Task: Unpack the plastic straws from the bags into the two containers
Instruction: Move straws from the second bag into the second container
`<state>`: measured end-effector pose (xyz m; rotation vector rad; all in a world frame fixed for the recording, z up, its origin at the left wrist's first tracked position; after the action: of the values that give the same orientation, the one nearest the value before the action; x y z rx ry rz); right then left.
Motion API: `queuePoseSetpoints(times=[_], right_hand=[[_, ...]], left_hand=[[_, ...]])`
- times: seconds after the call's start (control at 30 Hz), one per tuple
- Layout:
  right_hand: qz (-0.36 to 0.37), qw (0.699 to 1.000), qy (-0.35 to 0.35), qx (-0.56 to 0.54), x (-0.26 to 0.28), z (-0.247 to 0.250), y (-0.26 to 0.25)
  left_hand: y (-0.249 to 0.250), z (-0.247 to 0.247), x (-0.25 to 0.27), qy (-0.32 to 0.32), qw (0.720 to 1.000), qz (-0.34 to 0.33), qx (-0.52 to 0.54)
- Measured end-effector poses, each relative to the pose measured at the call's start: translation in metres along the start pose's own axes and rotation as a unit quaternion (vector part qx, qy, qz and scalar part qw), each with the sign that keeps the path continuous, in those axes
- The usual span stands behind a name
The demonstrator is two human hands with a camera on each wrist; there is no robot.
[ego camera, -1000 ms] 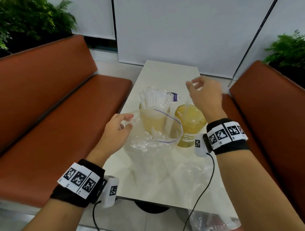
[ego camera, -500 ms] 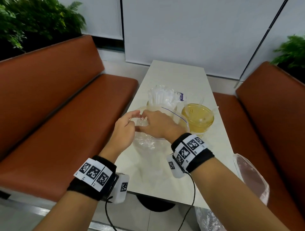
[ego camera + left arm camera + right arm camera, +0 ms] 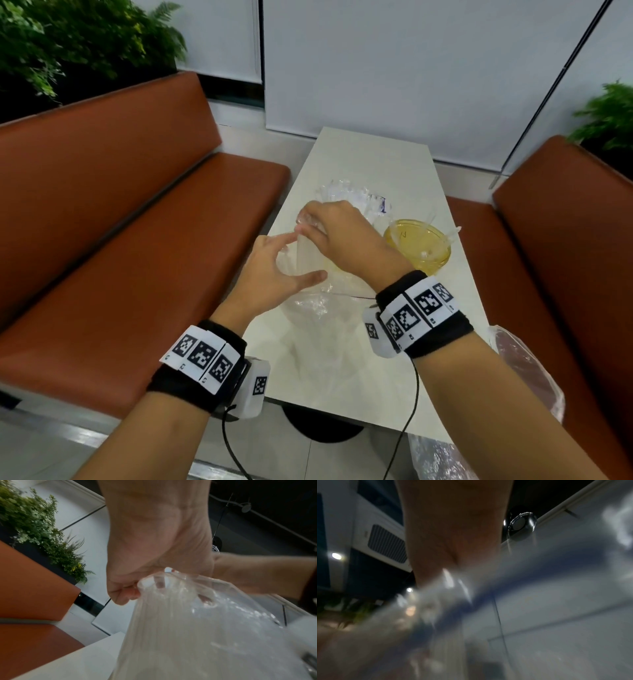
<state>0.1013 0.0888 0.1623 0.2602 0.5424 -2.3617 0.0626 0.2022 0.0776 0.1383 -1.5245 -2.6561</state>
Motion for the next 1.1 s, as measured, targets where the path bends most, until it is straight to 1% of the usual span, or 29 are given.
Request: queuePoseSetpoints(times=[0.07,0.13,0.23,0.3,0.37,0.47,0.53,0.57,0.63,0.67,0.73,0.8,0.83,0.9,1.0,1.1], right_hand=[[0.023,0.999,0.026,-0.036,-0.005,0.013,-0.012],[0.050,0.996,0.050,-0.060,-0.007,0.020,-0.024],[0.072,0.988,0.095,-0.094,-0.008,0.024,-0.036],[0.052,0.979,0.129,-0.150,-0.005,0.023,-0.038],[0.005,0.962,0.148,-0.229,-0.001,0.018,-0.033],[-0.051,0.948,0.150,-0.276,0.006,0.003,-0.022],[-0.085,0.947,0.140,-0.276,0.006,-0.010,-0.014],[-0.095,0.952,0.132,-0.261,0.005,-0.017,-0.011],[-0.099,0.968,0.127,-0.190,0.001,-0.027,-0.011],[-0.100,0.973,0.136,-0.156,0.000,-0.027,-0.013],[-0.095,0.972,0.160,-0.141,-0.004,-0.020,-0.016],[-0.080,0.963,0.205,-0.156,-0.007,0.002,-0.021],[-0.068,0.956,0.232,-0.166,-0.010,0.019,-0.023],[-0.054,0.933,0.296,-0.200,-0.013,0.061,-0.021],[-0.073,0.877,0.405,-0.248,-0.009,0.138,0.001],[-0.064,0.821,0.503,-0.263,0.014,0.202,0.030]], left_hand=[[-0.001,-0.004,-0.005,0.003,1.000,0.006,-0.008],[-0.003,-0.005,-0.011,0.034,0.999,0.002,-0.008],[-0.006,-0.004,-0.014,0.077,0.996,0.033,-0.017],[-0.010,-0.006,-0.017,0.084,0.995,0.055,-0.006],[-0.009,-0.006,-0.019,0.085,0.996,0.037,0.012],[-0.007,-0.005,-0.018,0.076,0.996,0.013,0.049],[-0.005,-0.006,-0.016,0.067,0.996,0.006,0.054],[-0.004,-0.007,-0.015,0.063,0.997,-0.004,0.053],[-0.004,-0.006,-0.014,0.056,0.997,-0.020,0.055],[-0.004,-0.004,-0.014,0.055,0.997,-0.023,0.055],[-0.004,-0.002,-0.013,0.052,0.997,-0.023,0.055],[-0.006,-0.001,-0.014,0.044,0.999,-0.022,-0.009],[-0.008,0.000,-0.014,0.040,0.998,-0.010,-0.046],[-0.014,0.005,-0.012,0.042,0.997,0.016,-0.057],[-0.024,0.016,-0.009,0.060,0.998,0.022,-0.027],[-0.034,0.023,-0.008,0.065,0.997,0.037,-0.015]])
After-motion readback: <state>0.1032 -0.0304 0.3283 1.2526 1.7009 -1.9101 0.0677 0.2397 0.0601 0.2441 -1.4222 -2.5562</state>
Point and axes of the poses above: each hand's wrist, its own x-axis away from the middle knuckle, its own z-axis out of the back of the hand, y = z × x, the point moved 8 cm from there along -x, towards the middle knuckle, and after that the axes turned 4 degrees about z, right-handed, at the moved point
